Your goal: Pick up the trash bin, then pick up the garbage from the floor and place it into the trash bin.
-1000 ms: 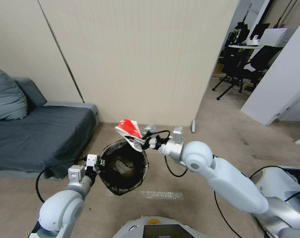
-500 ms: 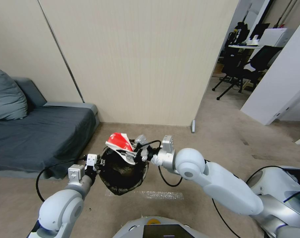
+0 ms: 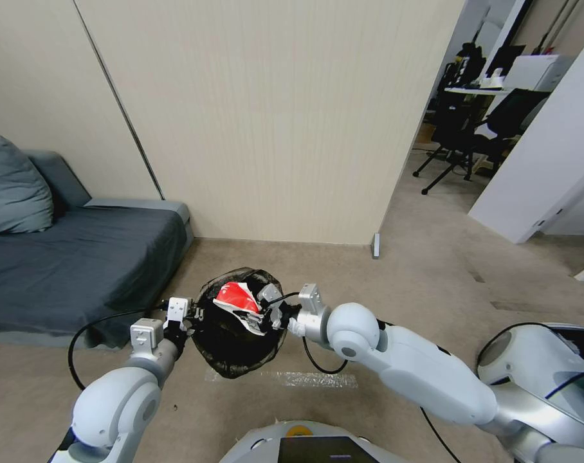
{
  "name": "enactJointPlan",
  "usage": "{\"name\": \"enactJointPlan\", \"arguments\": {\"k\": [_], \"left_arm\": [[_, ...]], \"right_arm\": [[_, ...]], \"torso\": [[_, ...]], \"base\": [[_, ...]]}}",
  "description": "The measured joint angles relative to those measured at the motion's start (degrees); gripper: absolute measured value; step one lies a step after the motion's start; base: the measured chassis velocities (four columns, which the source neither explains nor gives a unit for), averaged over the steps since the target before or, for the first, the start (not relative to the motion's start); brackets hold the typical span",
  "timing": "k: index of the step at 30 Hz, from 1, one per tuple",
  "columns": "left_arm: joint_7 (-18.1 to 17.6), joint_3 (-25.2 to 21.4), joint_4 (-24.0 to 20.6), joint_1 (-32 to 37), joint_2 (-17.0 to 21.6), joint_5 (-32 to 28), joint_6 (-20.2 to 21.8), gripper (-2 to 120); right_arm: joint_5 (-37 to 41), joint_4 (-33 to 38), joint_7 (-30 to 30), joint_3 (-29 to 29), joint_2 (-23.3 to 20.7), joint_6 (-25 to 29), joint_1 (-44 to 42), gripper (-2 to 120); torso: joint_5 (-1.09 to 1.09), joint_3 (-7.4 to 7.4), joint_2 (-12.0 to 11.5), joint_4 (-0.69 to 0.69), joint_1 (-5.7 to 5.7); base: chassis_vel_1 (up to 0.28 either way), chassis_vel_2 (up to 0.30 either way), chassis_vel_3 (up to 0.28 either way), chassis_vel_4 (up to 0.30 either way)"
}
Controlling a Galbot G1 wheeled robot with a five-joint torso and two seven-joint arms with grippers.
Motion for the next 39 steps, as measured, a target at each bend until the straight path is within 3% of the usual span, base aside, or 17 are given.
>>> {"name": "enactJointPlan", "arguments": {"k": [4, 12, 22, 29, 35, 38, 39], "left_arm": [[0.00, 0.02, 0.24, -0.47, 0.07, -0.29, 0.06, 1], [0.00, 0.04, 0.48, -0.82, 0.11, -0.53, 0.12, 1], [0.07, -0.08, 0.49, -0.86, 0.53, -0.69, 0.13, 1], [0.28, -0.63, 0.74, -0.56, 0.53, -0.11, 0.13, 1], [0.34, -1.08, 1.60, -0.48, 0.01, 0.68, -0.13, 1], [0.15, -1.16, 1.74, -0.43, 0.00, 0.70, -0.19, 1], [0.15, -1.16, 1.74, -0.43, 0.00, 0.70, -0.19, 1]], "right_arm": [[0.00, -0.11, 0.15, -0.01, -0.03, -0.06, -0.16, 76], [0.12, -0.21, 0.56, -0.17, 0.38, -0.56, -0.17, 98], [0.73, 1.16, 2.37, -0.44, 0.41, -0.51, 0.29, 100], [4.91, 5.86, 5.52, 3.02, -0.20, -0.24, 2.73, 100], [5.81, 9.46, 4.67, 9.89, -4.02, 0.91, 3.58, 100], [5.04, 10.98, 2.38, 18.45, -7.96, 3.24, -0.77, 100], [5.04, 10.98, 2.38, 18.45, -7.96, 3.24, -0.77, 100]], "torso": [[0.00, 0.00, 0.00, 0.00, 0.00], [0.00, 0.00, 0.00, 0.00, 0.00], [0.00, 0.00, 0.00, 0.00, 0.00], [0.00, 0.00, 0.00, 0.00, 0.00], [0.00, 0.00, 0.00, 0.01, 0.00], [0.01, 0.00, 0.00, 0.00, 0.00], [0.01, 0.00, 0.00, 0.00, 0.00]], "base": [[0.000, 0.000, 0.000, 0.000], [0.000, 0.000, 0.000, 0.000], [0.000, 0.000, 0.000, 0.000], [0.000, 0.000, 0.000, 0.000], [0.000, 0.000, 0.000, 0.000], [0.000, 0.000, 0.000, 0.000], [0.000, 0.000, 0.000, 0.000]]}}
